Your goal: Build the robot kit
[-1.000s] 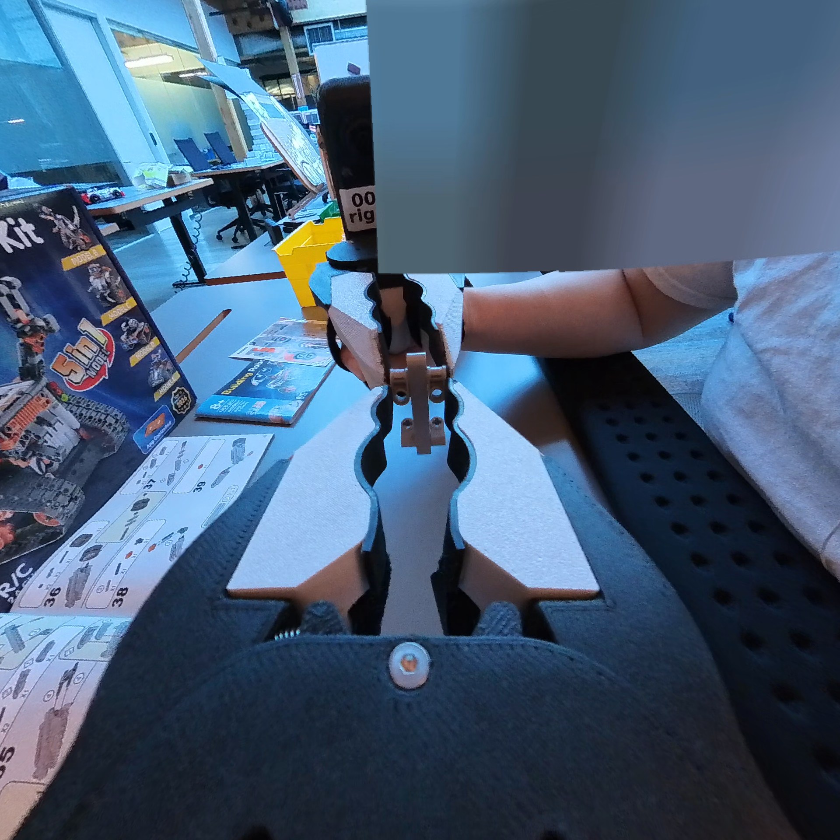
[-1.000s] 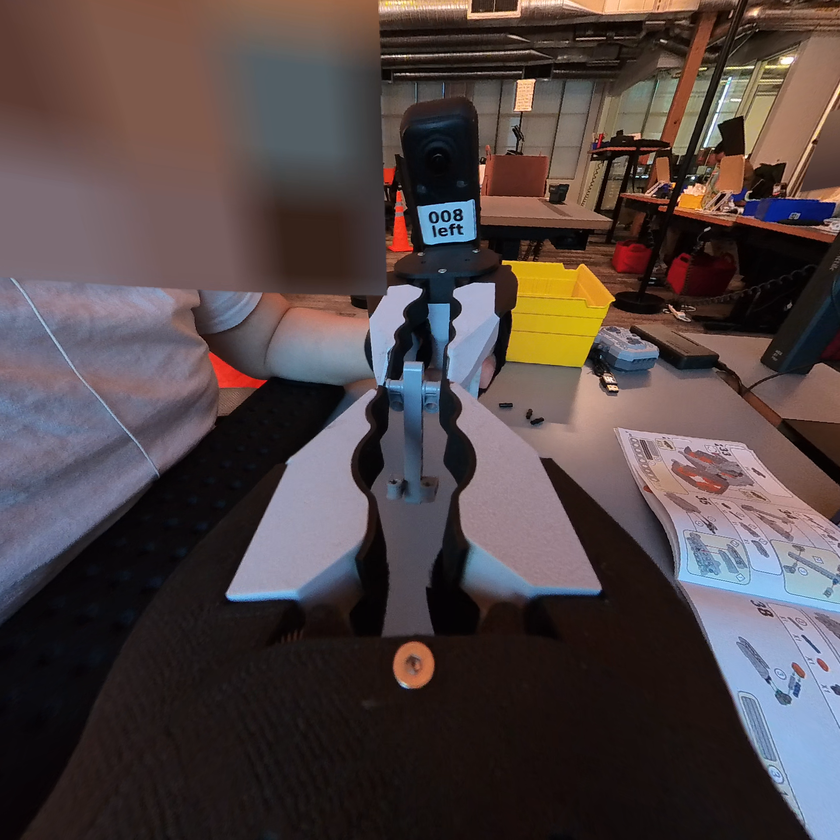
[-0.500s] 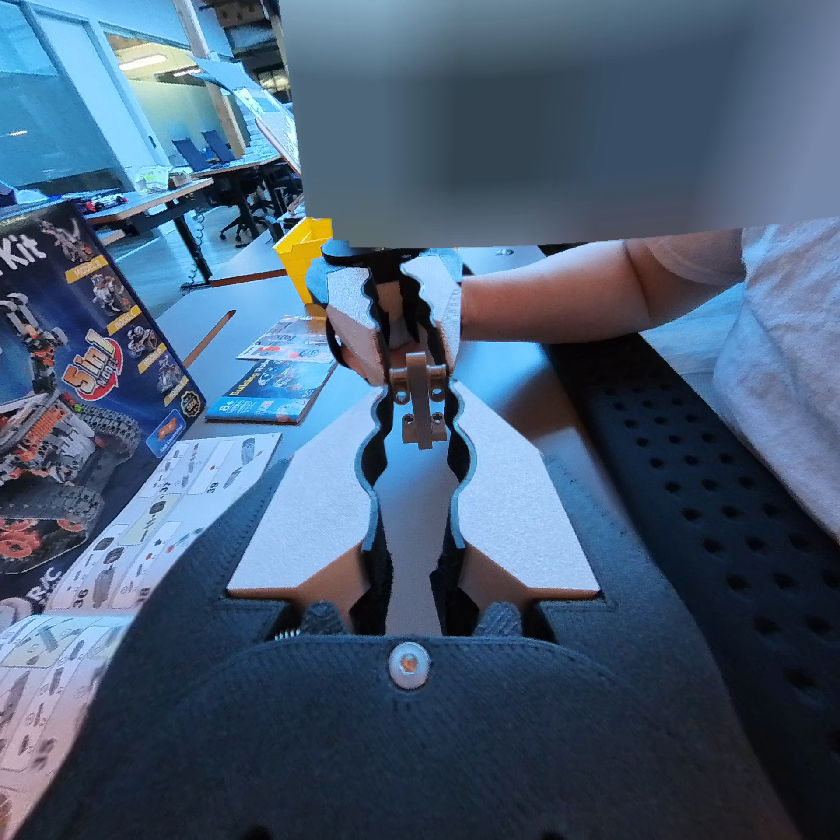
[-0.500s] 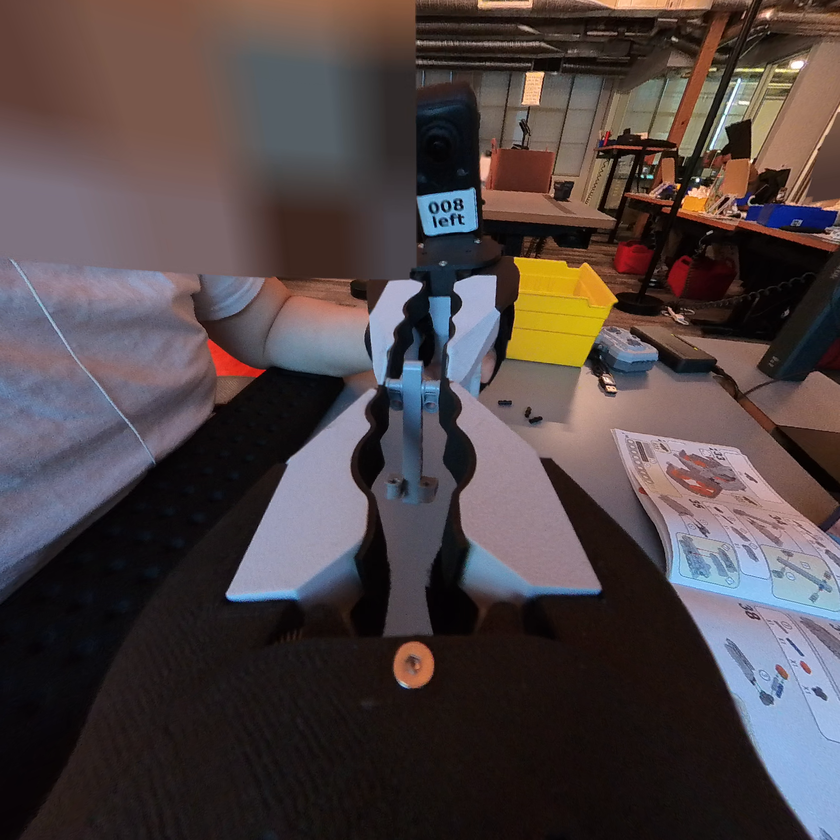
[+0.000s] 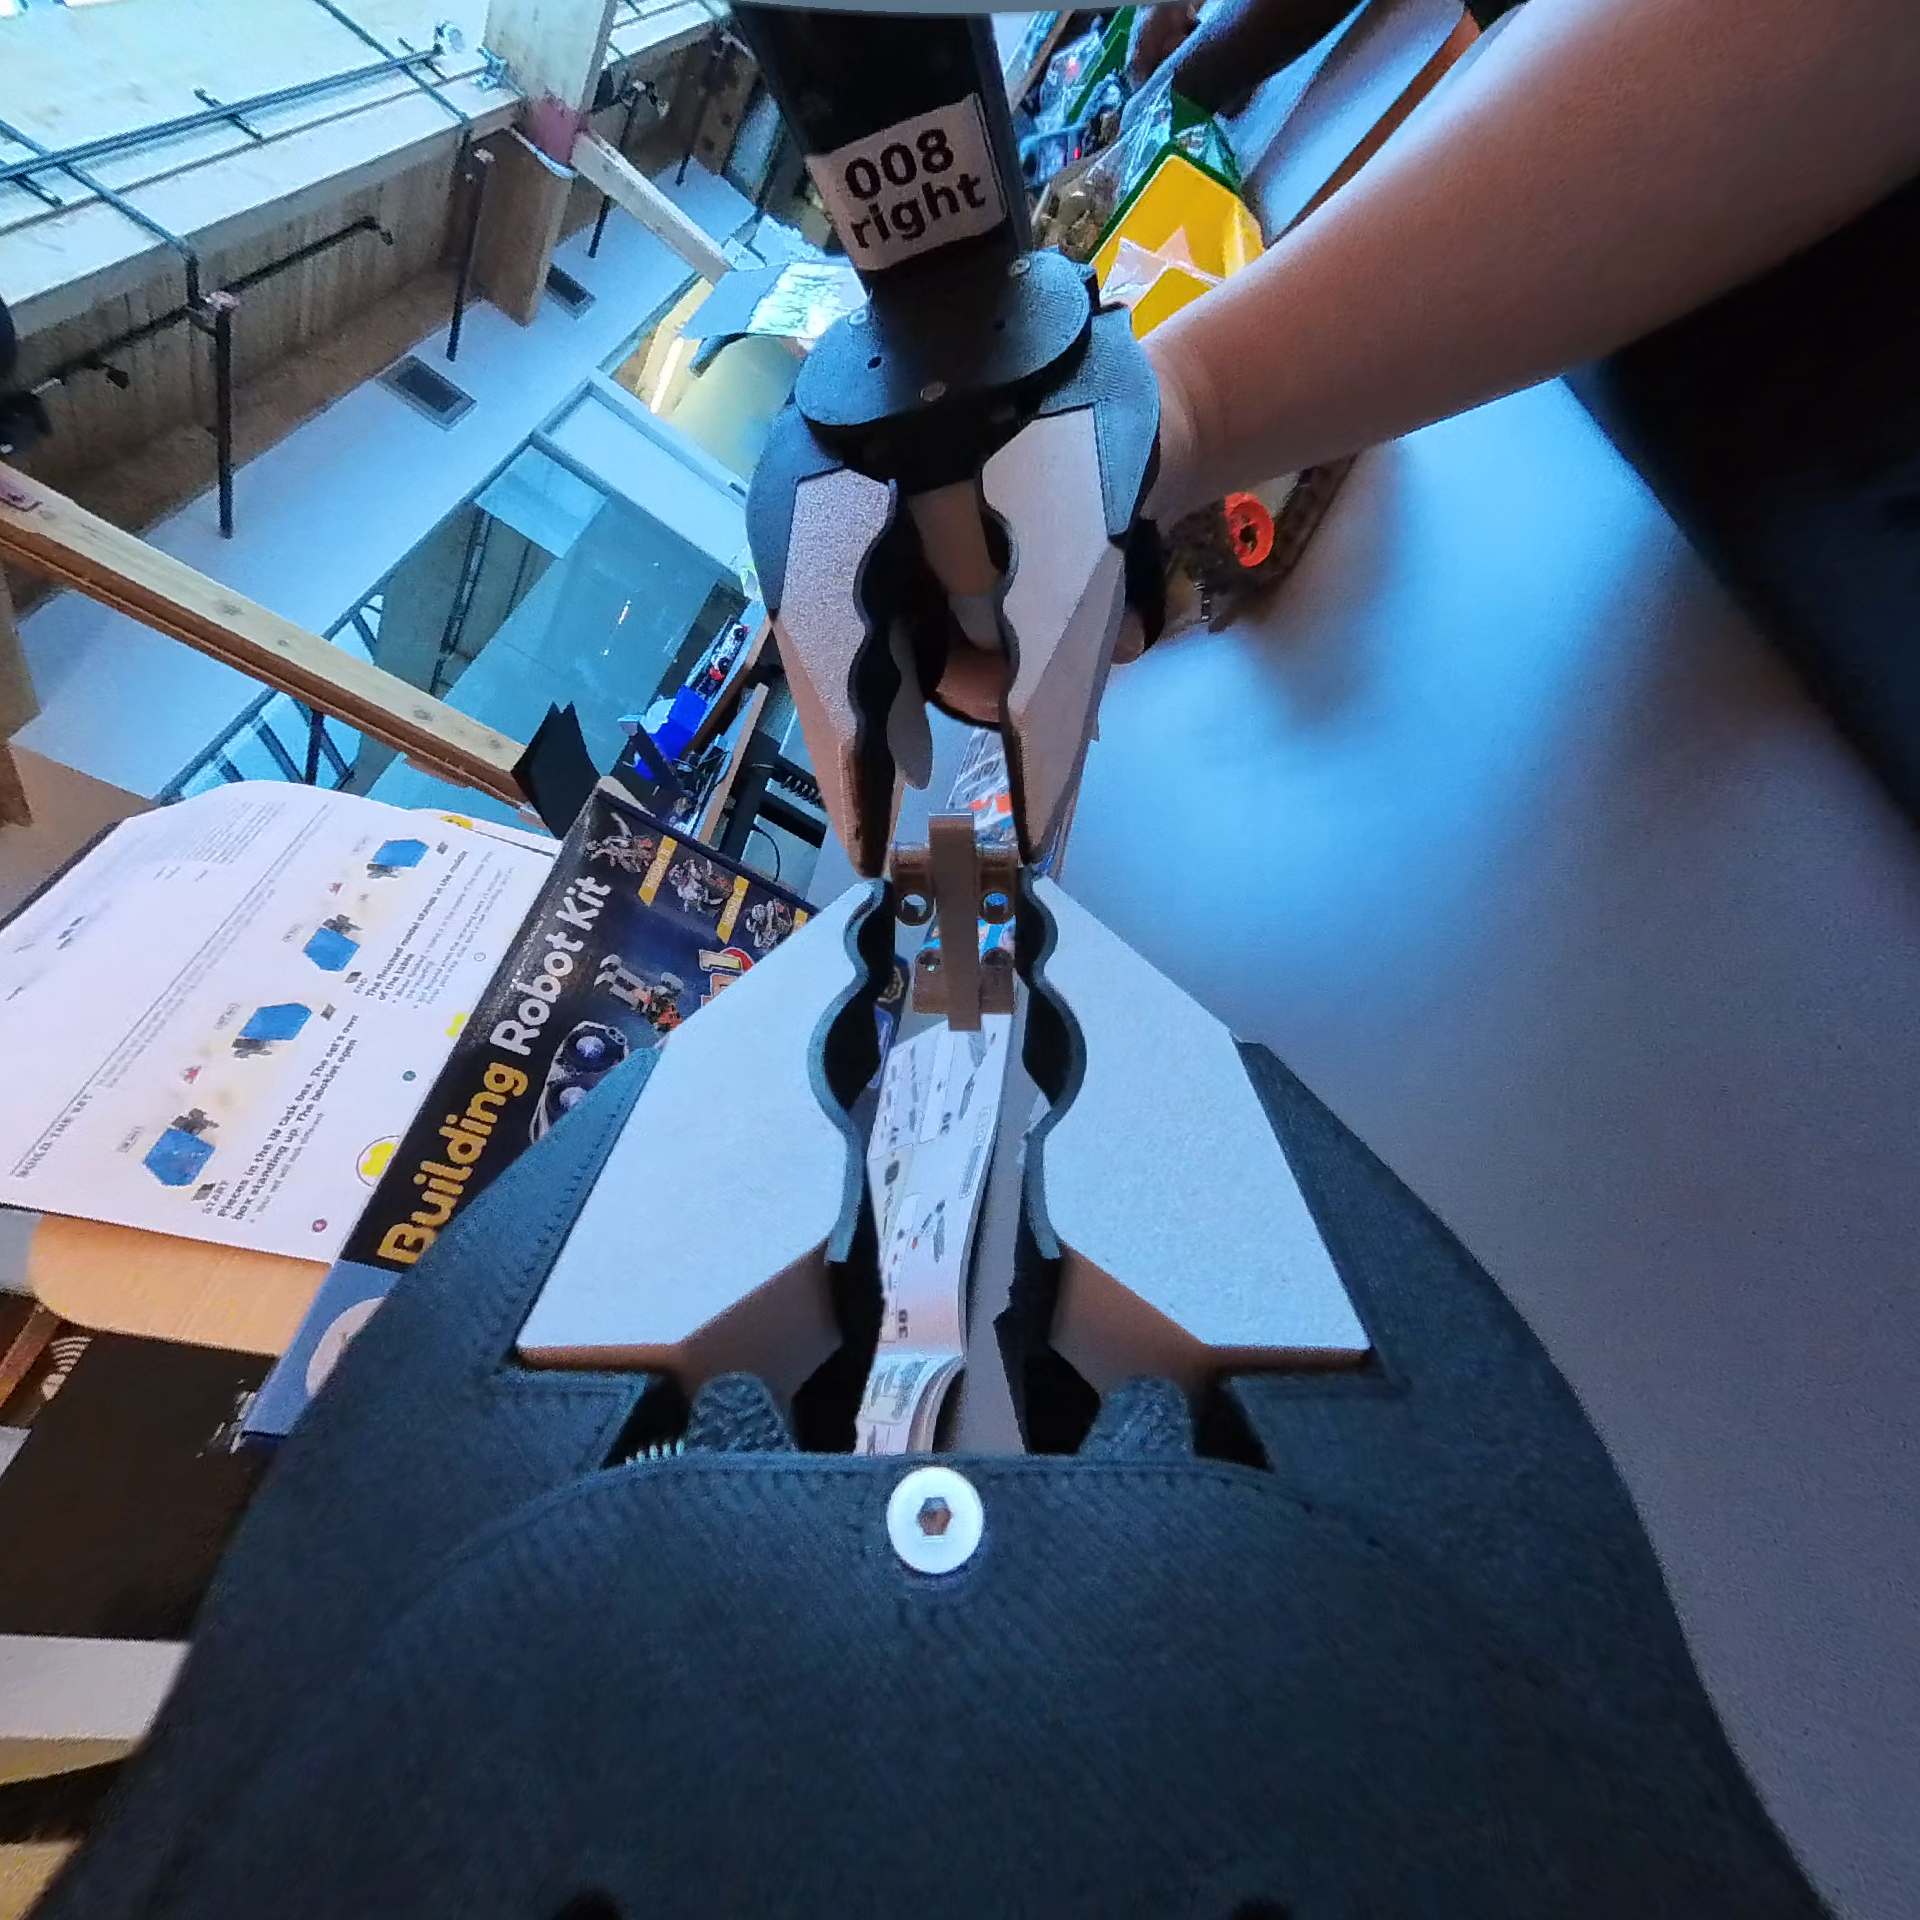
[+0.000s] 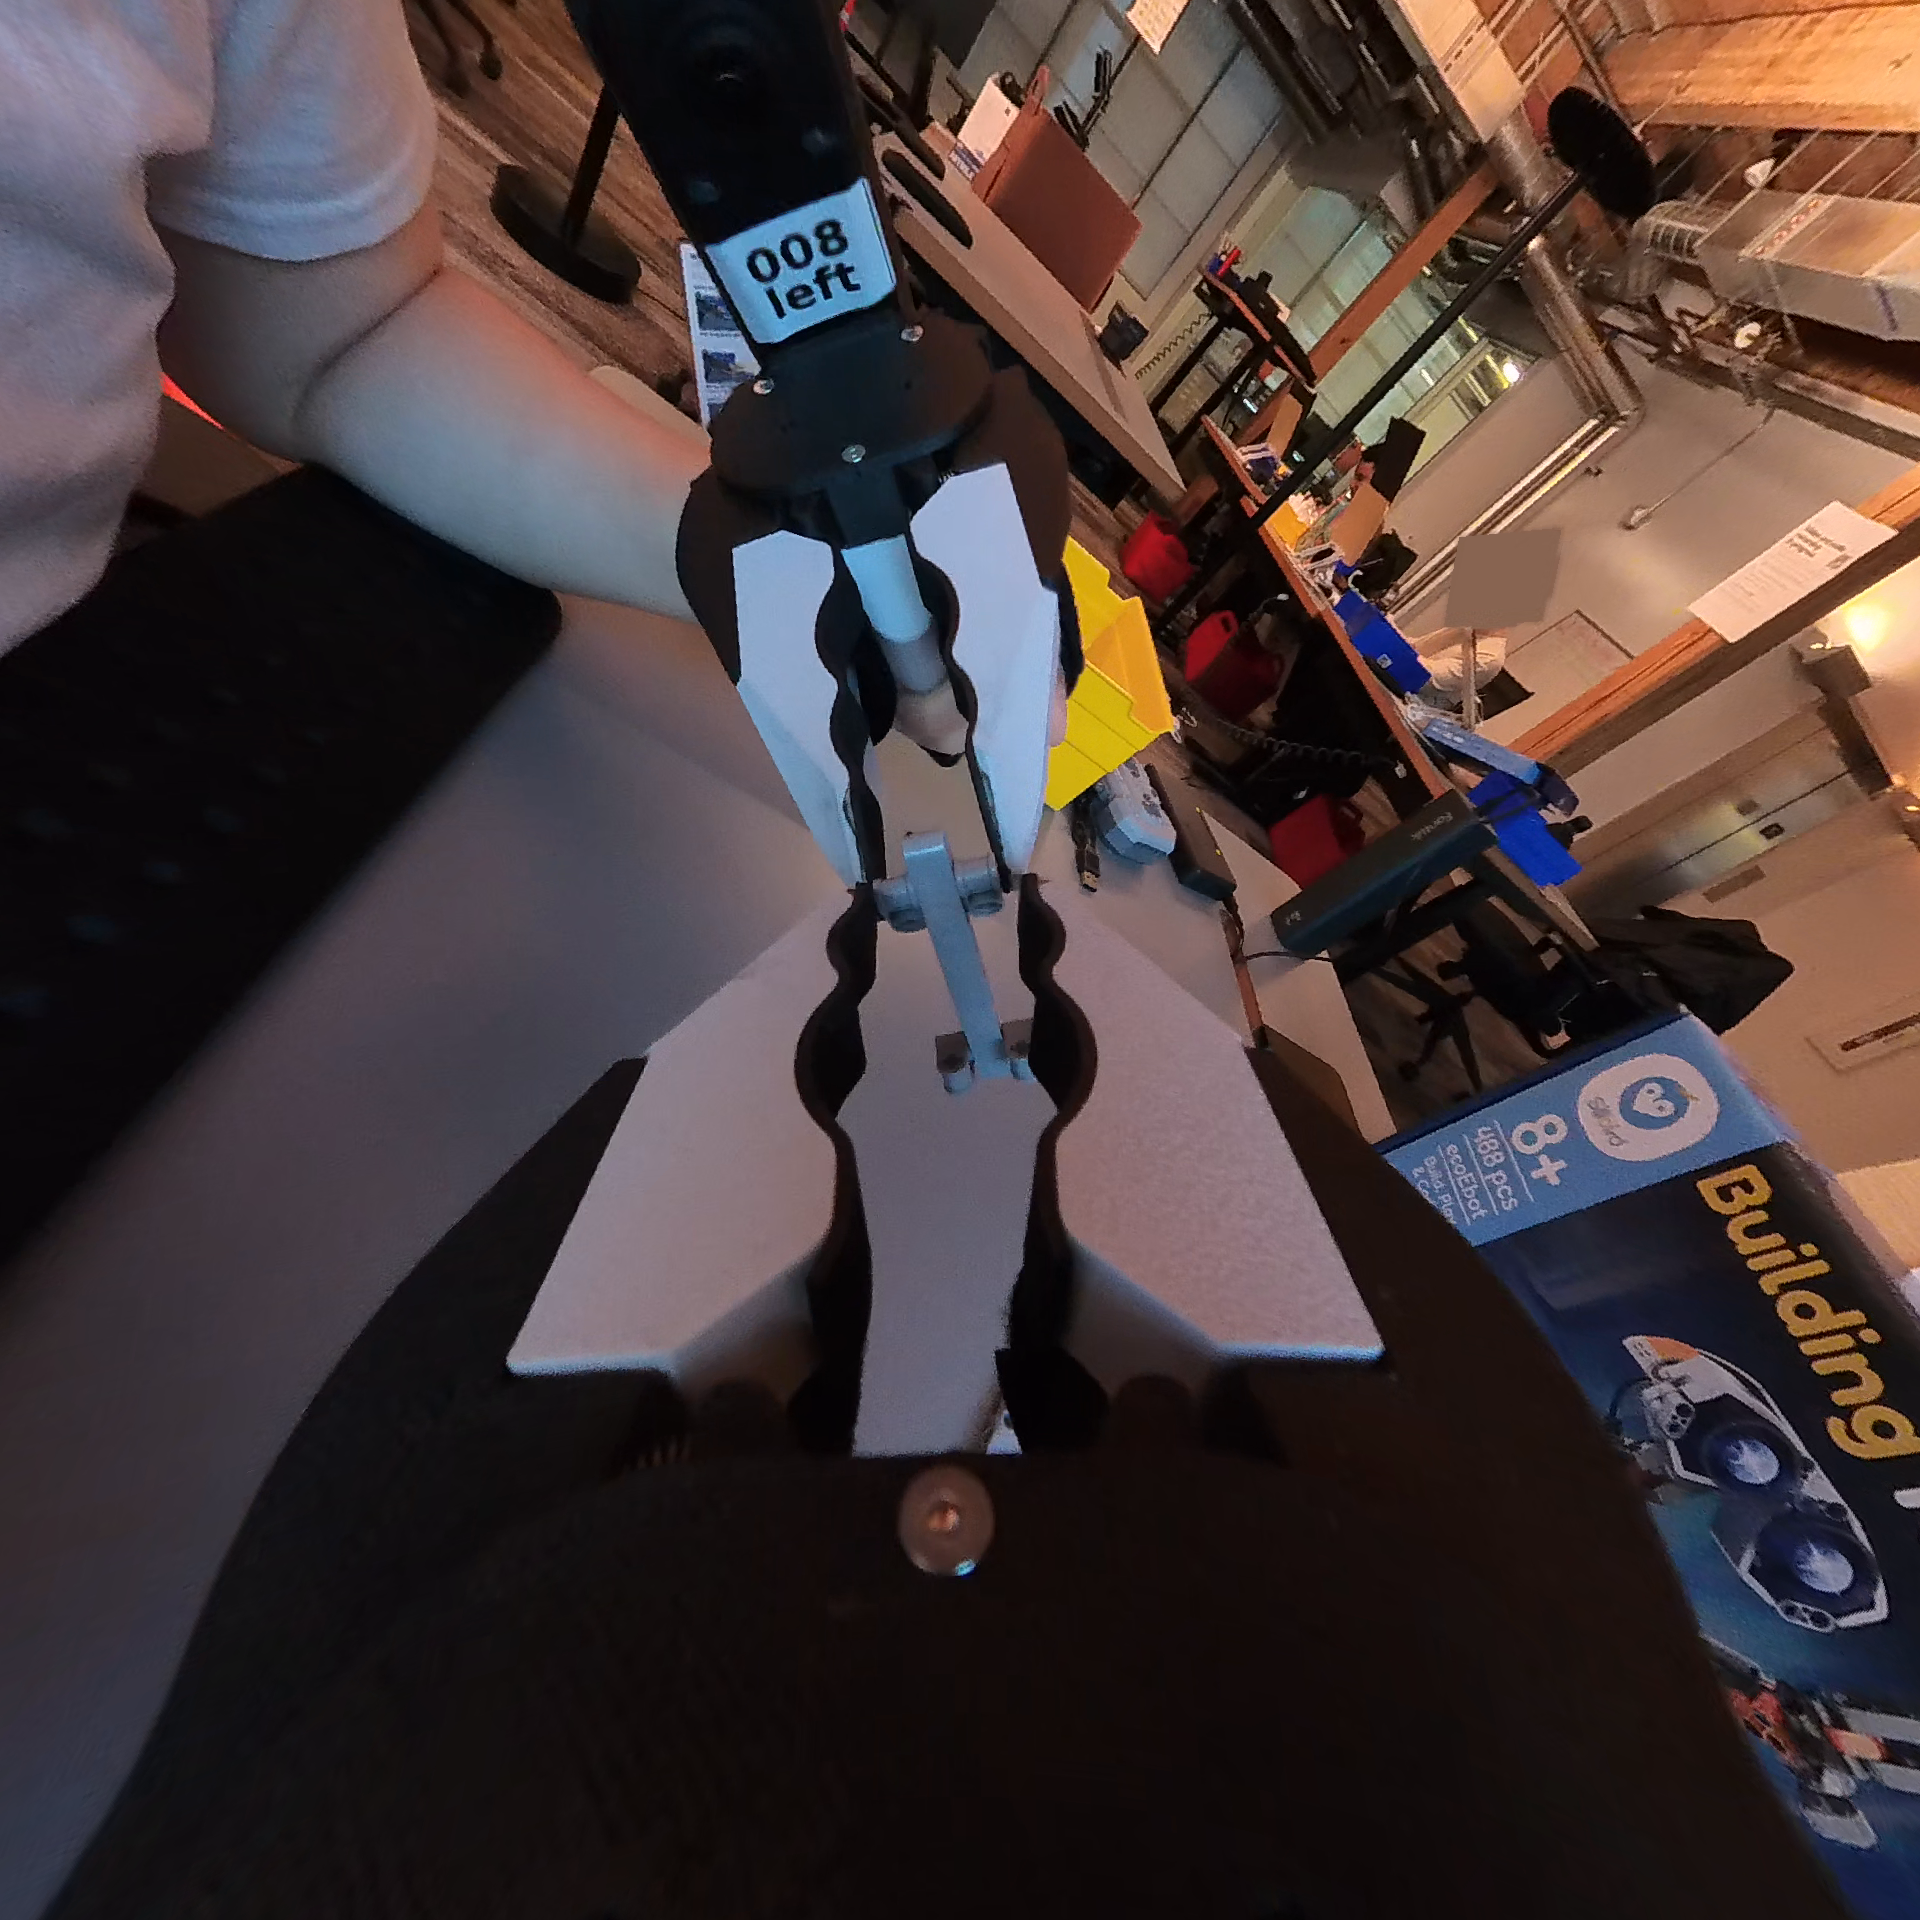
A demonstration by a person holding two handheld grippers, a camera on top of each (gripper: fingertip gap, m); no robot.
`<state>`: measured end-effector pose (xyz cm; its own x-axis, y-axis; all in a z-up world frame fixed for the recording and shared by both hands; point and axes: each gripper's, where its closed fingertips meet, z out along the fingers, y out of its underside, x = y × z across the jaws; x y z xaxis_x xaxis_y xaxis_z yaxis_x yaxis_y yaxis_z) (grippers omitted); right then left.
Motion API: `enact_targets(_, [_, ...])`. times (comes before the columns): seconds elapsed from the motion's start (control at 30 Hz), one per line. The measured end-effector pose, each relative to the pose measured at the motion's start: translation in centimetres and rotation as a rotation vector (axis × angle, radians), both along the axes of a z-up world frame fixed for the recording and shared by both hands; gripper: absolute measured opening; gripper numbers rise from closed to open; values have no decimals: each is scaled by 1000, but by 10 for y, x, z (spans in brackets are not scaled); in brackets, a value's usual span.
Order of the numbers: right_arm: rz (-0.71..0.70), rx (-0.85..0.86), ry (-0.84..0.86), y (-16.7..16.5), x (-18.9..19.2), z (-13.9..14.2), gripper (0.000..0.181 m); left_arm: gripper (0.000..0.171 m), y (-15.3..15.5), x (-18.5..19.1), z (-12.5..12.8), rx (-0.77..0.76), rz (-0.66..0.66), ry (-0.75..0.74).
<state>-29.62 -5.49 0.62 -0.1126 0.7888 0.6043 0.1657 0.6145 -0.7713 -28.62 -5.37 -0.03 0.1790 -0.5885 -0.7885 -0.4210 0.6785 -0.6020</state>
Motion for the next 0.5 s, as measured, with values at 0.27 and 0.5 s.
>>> enact_targets(0.27, [6, -33, -30, 0, 0, -6, 24, 21, 0, 0, -5, -65, -21, -7])
enact_targets(0.5, [56, -450, 150, 22, 7, 9, 48, 20, 2, -16, 30, -465, -235, -394])
